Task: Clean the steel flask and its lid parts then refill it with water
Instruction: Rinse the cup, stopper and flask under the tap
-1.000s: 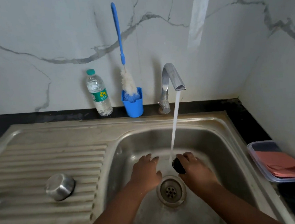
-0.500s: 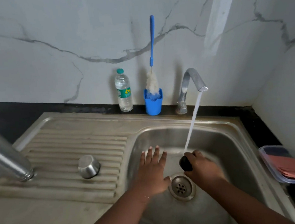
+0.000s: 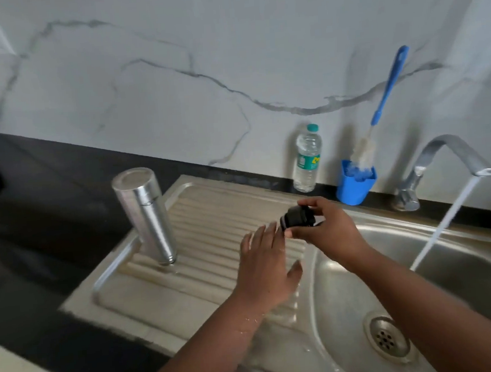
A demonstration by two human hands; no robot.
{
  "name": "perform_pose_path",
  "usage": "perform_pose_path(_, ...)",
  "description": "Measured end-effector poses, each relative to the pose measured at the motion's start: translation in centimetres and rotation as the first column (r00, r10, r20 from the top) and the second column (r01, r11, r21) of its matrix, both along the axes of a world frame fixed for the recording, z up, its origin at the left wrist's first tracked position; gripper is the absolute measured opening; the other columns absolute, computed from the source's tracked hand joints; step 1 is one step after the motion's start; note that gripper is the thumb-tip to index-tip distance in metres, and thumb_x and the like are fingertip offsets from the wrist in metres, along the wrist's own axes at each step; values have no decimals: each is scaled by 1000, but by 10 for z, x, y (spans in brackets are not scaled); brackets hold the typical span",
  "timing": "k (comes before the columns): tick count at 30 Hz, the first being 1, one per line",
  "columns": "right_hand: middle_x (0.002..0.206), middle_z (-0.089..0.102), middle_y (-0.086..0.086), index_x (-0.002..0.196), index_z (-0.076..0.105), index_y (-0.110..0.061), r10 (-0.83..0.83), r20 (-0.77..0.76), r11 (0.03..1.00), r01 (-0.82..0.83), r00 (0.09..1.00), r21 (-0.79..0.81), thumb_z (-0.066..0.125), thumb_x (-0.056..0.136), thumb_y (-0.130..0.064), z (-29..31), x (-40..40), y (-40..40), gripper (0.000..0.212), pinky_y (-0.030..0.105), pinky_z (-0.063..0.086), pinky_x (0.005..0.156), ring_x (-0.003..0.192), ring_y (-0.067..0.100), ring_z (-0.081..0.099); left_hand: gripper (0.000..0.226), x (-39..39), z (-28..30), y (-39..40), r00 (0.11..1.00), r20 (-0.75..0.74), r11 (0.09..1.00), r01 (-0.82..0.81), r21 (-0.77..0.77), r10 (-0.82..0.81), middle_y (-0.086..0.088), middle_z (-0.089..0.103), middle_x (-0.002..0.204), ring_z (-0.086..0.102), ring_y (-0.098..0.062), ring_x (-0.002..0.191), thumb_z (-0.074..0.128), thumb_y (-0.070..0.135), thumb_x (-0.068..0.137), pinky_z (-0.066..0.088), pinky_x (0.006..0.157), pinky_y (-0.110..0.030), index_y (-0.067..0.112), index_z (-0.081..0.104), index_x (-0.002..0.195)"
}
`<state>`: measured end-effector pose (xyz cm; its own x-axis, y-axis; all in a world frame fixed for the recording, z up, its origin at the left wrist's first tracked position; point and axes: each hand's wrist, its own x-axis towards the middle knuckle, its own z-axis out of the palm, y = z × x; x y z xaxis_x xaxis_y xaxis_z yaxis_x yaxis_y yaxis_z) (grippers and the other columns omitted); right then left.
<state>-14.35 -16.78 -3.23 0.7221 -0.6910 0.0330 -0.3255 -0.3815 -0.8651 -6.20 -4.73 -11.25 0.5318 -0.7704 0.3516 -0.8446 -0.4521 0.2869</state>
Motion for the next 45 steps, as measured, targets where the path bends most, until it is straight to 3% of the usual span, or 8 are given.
perform_pose_path(4,105,65,-2,110,62,-29,175,-13,982,-174,984,70,90,60,-16,-11,53,29,59,29,51,85,89,13,62,39,37,3,67,999,33,983,-12,-184,18,7,66,116,63,-18,105,53,45,80,45,86,-41,28,65,113)
perform_pose_path(8,118,59,-5,123,55,-36,303,-341,897,-387,890,-214,84,66,-33,-27,96,56,65,30,38,92,111,17,56,14,70,-7,127,994,62,887,-52,-459,91,9,65,94,65,-16,85,63,29,80,48,75,-38,25,68,92)
perform_pose_path(11,120,58,-10,126,47,-43,223,-574,736,-523,788,-430,75,68,-52,-38,117,74,66,40,26,93,114,18,52,21,94,-11,157,980,-77,811,-194,-552,182,6,63,92,61,-15,82,62,33,80,52,72,-45,21,63,98)
perform_pose_path(16,122,58,-8,128,47,-40,190,-668,620,-615,720,-487,71,68,-59,-58,136,88,67,43,23,93,115,20,48,64,120,-16,174,852,-476,747,-459,-481,217,5,50,120,54,-13,107,74,47,74,52,92,-44,22,44,124)
perform_pose_path(26,125,56,-6,132,43,-41,164,-652,630,-587,741,-508,66,71,-62,-73,147,95,69,42,23,95,116,20,49,113,151,-18,160,669,-741,826,-449,-341,57,5,38,147,46,-15,130,91,42,62,46,106,-42,33,19,149)
perform_pose_path(35,138,50,-3,148,16,-36,159,-591,699,-513,791,-498,68,68,-66,-65,138,94,100,43,23,102,128,23,42,92,163,-17,142,614,-790,789,-485,-377,0,9,57,123,61,-12,109,90,35,65,55,88,-34,32,34,138)
perform_pose_path(40,141,47,-8,148,18,-37,148,-486,761,-413,861,-501,65,75,-62,-40,119,84,91,41,22,103,132,20,36,70,153,5,140,676,-737,717,-522,-462,18,12,64,111,65,-11,100,88,33,70,57,87,-41,34,47,127)
perform_pose_path(45,134,50,-15,141,29,-42,113,-307,862,-247,945,-443,69,75,-58,-13,82,63,79,38,24,102,128,15,39,58,130,76,98,733,-647,701,-348,-623,-210,13,68,103,68,-4,94,89,33,68,55,81,-30,37,54,114)
